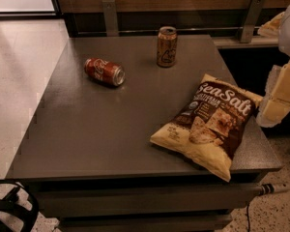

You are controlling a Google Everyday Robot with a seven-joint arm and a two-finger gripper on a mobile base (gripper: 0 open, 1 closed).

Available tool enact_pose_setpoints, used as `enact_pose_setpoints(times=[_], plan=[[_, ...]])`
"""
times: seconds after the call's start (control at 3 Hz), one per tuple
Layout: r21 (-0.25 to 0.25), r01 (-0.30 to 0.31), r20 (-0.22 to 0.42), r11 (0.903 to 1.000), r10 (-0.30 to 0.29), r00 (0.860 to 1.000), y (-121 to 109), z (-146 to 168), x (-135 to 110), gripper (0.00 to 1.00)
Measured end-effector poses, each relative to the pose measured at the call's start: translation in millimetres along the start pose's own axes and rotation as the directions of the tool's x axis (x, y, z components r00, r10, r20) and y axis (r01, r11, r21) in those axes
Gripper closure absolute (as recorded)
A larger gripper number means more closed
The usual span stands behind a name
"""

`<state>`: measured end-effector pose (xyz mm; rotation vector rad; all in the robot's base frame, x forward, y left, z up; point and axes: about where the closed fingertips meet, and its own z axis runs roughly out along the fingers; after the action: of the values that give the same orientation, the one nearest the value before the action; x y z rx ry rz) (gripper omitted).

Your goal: Pick coke can

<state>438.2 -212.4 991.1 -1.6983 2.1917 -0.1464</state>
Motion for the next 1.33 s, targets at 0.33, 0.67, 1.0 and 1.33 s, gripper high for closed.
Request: enact_pose_setpoints(times=[0.33, 0.67, 1.0, 1.33], plan=[[0.0, 0.0, 0.0, 1.0, 0.0, 1.0, 0, 0, 0, 0.0], [0.01, 0.012, 0.019, 0.9999, -0.012, 1.0, -20, -4, -11, 0.0], [-0.015, -0.018, 0.07, 0.9997, 0.019, 0.997, -58, 5, -37, 0.0], [-0.065, -0.118, 0.133, 0.9909, 0.125, 0.983, -95, 25, -65, 0.0]])
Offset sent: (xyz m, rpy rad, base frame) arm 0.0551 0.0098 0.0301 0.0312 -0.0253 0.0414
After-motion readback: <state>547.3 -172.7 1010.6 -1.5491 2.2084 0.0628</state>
